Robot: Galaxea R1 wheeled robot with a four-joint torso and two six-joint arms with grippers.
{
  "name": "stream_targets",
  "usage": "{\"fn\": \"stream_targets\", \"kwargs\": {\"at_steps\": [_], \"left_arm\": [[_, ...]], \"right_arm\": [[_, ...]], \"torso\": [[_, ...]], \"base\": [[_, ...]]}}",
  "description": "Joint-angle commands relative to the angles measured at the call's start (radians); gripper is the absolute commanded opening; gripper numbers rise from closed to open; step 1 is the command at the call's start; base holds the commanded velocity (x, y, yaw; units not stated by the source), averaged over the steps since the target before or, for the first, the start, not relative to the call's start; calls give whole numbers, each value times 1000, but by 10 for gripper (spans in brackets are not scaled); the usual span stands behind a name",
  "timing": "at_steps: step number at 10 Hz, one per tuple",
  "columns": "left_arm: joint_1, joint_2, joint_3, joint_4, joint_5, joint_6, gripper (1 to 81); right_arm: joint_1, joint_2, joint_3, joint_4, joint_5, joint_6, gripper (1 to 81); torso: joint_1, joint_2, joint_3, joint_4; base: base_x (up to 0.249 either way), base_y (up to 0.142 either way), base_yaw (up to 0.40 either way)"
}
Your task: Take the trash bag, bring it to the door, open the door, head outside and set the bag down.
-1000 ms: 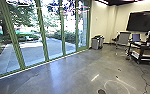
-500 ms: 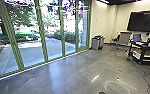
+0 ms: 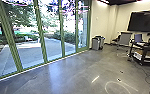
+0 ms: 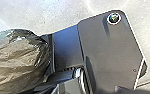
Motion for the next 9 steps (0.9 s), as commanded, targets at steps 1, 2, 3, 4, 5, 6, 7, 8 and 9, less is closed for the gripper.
{"fn": "stream_targets", "kwargs": {"at_steps": [1, 2, 3, 4, 5, 6, 7, 8, 9], "left_arm": [[-55, -1, -4, 5, 51, 9, 10], [-55, -2, -4, 5, 51, 9, 10], [-55, -2, -4, 5, 51, 9, 10], [-55, -1, -4, 5, 51, 7, 10], [-55, -1, -4, 5, 51, 9, 10], [-55, -1, -4, 5, 51, 9, 10], [-55, 0, -4, 5, 51, 9, 10], [-55, 1, -4, 5, 51, 9, 10], [-55, 1, -4, 5, 51, 9, 10]], "right_arm": [[55, 5, 2, 6, -51, -2, 811], [55, 5, 1, 6, -51, -2, 811], [57, 6, 3, 4, -51, -2, 811], [57, 6, 1, 4, -51, -2, 811], [57, 6, 1, 3, -51, -2, 811], [57, 6, 1, 3, -51, -2, 811], [57, 6, 1, 3, -51, -2, 811], [57, 6, 1, 3, -51, -2, 811], [55, 6, 2, 3, -51, -2, 811]], "torso": [[0, 0, 0, 0], [0, 0, 0, 0], [0, 0, 0, 0], [0, 0, 0, 0], [0, 0, 0, 0], [0, 0, 0, 0], [0, 0, 0, 0], [0, 0, 0, 0], [0, 0, 0, 0]], "base": [[127, 0, 0], [115, 0, 0], [114, 0, 0], [112, 0, 0], [112, 0, 0], [112, 0, 0], [112, 0, 0], [112, 0, 0], [112, 0, 0]]}}
